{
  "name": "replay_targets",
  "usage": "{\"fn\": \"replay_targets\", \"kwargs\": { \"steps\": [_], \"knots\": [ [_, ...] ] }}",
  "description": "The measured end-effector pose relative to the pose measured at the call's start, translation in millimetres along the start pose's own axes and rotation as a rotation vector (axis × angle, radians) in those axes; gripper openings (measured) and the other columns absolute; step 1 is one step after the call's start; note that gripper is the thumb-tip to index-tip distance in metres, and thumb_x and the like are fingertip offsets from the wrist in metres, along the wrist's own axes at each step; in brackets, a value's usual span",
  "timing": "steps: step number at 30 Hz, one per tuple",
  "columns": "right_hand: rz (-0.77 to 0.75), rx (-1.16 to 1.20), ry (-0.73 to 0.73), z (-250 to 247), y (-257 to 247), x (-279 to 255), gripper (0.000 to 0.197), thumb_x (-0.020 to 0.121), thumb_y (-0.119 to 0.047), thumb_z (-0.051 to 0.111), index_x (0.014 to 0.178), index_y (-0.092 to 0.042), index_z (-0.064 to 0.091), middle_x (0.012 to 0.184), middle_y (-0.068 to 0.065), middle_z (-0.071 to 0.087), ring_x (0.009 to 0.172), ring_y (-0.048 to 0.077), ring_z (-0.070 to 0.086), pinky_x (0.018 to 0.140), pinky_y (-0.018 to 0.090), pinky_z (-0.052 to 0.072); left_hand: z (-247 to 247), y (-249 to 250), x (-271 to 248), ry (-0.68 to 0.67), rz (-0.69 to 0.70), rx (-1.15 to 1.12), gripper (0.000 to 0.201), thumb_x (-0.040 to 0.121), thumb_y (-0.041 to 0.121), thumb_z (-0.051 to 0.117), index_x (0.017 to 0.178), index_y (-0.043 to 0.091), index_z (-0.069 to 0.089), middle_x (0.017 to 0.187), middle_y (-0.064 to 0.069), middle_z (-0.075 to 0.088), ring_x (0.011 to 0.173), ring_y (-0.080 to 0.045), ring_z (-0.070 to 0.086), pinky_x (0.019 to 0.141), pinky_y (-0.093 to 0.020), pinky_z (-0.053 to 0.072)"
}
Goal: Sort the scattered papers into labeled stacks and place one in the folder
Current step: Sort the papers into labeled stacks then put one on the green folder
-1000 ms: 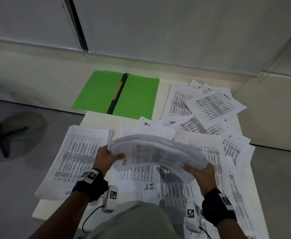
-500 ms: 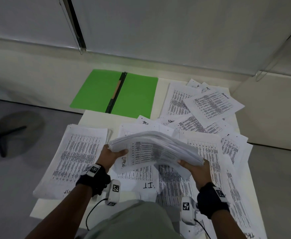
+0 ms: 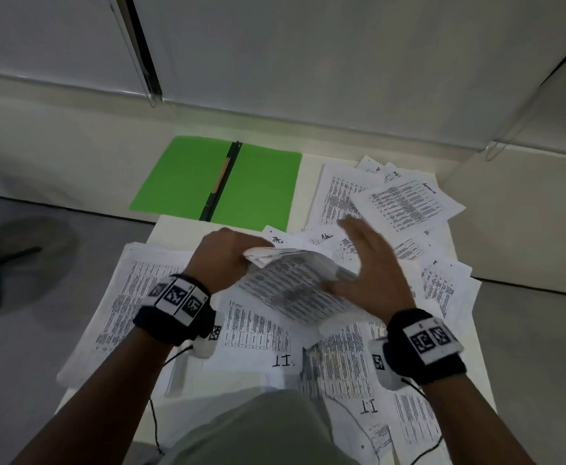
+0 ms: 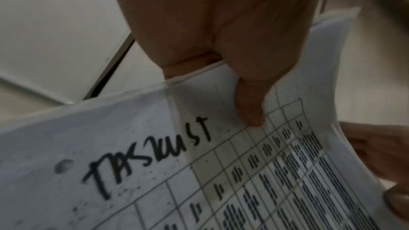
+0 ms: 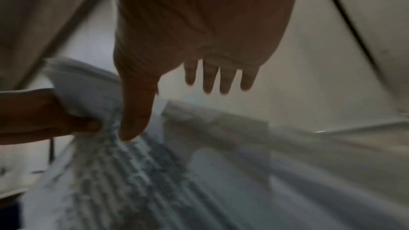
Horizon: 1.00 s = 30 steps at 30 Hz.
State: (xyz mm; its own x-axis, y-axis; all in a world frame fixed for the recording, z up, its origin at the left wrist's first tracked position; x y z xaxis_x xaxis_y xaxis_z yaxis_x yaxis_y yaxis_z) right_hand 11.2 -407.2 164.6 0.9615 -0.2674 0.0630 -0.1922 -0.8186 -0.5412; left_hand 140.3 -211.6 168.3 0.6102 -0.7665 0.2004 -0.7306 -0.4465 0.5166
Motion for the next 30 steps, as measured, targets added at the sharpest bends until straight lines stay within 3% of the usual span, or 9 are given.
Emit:
{"fn": "replay_targets", "kwargs": {
  "steps": [2, 5, 8, 12, 15, 17, 20, 24, 30],
  "knots": [
    [0.042, 0.139, -0.086, 11, -16, 7, 0.065, 0.070, -0.046, 0.080, 0.129, -0.028, 0.058, 0.127, -0.001, 0.063, 0.111, 0.011, 0.058, 0.094, 0.031, 0.047, -13, 29, 13, -0.012, 0.131, 0.068, 0.034, 0.078, 0.004, 0.055, 0.101, 0.018, 0.075, 0.074, -0.008, 0.076, 0.053, -0.020, 0.066, 0.051, -0.024, 0.052],
    [0.125, 0.260, 0.068, 4, -17, 9, 0.016, 0.077, -0.028, 0.079, 0.086, -0.014, 0.075, 0.069, 0.000, 0.070, 0.060, 0.015, 0.063, 0.058, 0.026, 0.048, -31, 49, 20, 0.051, 0.173, 0.066, 0.024, 0.087, 0.017, 0.060, 0.108, 0.021, 0.071, 0.077, -0.002, 0.076, 0.049, -0.010, 0.060, 0.049, -0.013, 0.042],
    [0.200, 0.512, 0.147, -11, -8, 3, 0.018, 0.073, -0.021, 0.083, 0.062, -0.019, 0.068, 0.053, -0.011, 0.064, 0.048, 0.007, 0.059, 0.051, 0.023, 0.047, -55, 22, 11, 0.267, -0.062, -0.252, 0.055, 0.075, 0.029, 0.078, 0.126, 0.028, 0.058, 0.119, 0.006, 0.067, 0.097, -0.009, 0.066, 0.084, -0.024, 0.053],
    [0.210, 0.685, 0.191, -31, -2, -2, 0.049, 0.064, -0.037, 0.082, 0.078, 0.006, 0.065, 0.077, 0.024, 0.069, 0.072, 0.040, 0.068, 0.070, 0.056, 0.056, -30, -33, -14, 0.348, -0.395, -0.798, 0.094, 0.052, 0.042, 0.089, 0.134, 0.028, 0.045, 0.132, 0.002, 0.058, 0.121, -0.017, 0.056, 0.102, -0.040, 0.047],
    [0.182, 0.770, 0.172, -36, -6, 0, 0.020, 0.072, -0.022, 0.080, 0.061, -0.017, 0.064, 0.060, 0.001, 0.064, 0.063, 0.019, 0.065, 0.071, 0.042, 0.058, 6, -26, -19, 0.167, -0.441, -1.075, 0.079, 0.043, 0.043, 0.092, 0.113, 0.020, 0.064, 0.109, 0.002, 0.073, 0.103, -0.017, 0.068, 0.094, -0.044, 0.053],
    [0.164, 0.795, 0.165, -35, -13, 0, 0.010, 0.075, -0.019, 0.079, 0.071, -0.022, 0.069, 0.072, 0.001, 0.072, 0.075, 0.018, 0.071, 0.077, 0.039, 0.059, 9, -9, -15, 0.181, -0.404, -1.075, 0.051, 0.051, 0.028, 0.090, 0.099, 0.027, 0.070, 0.100, 0.006, 0.075, 0.097, -0.013, 0.070, 0.082, -0.033, 0.058],
    [0.152, 0.836, 0.212, -30, -19, 0, 0.034, 0.079, -0.021, 0.077, 0.094, 0.006, 0.062, 0.097, 0.033, 0.064, 0.090, 0.044, 0.064, 0.083, 0.056, 0.055, -2, 8, -5, 0.352, -0.336, -1.076, 0.036, 0.069, 0.002, 0.079, 0.096, 0.023, 0.069, 0.096, 0.008, 0.075, 0.096, -0.013, 0.070, 0.079, -0.027, 0.056],
    [0.203, 0.923, 0.265, -22, -23, -5, 0.012, 0.081, -0.012, 0.074, 0.089, -0.017, 0.066, 0.086, 0.009, 0.070, 0.082, 0.018, 0.069, 0.077, 0.032, 0.058, -8, 9, -3, 0.465, -0.374, -1.028, 0.021, 0.072, 0.005, 0.079, 0.079, 0.024, 0.073, 0.081, 0.009, 0.076, 0.081, -0.012, 0.071, 0.071, -0.027, 0.057],
    [0.236, 0.844, 0.300, -1, -15, -10, 0.035, 0.085, -0.021, 0.070, 0.096, 0.011, 0.059, 0.093, 0.043, 0.056, 0.086, 0.056, 0.055, 0.074, 0.063, 0.049, 5, 8, -11, 0.422, -0.417, -0.935, 0.016, 0.076, 0.015, 0.079, 0.083, 0.023, 0.067, 0.089, -0.008, 0.070, 0.081, -0.014, 0.068, 0.075, -0.037, 0.057]
  ]
}}
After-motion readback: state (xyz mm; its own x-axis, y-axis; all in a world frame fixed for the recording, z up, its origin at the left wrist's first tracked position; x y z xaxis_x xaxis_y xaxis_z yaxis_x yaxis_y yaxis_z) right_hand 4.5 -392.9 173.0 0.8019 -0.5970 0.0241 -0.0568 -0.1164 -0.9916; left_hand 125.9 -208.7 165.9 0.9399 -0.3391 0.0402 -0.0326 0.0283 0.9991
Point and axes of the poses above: each hand's wrist, its own x-axis towards the middle knuckle, its own z-axis out of the palm, y = z × x, the point moved 6 cm from there along x, towards the middle knuckle
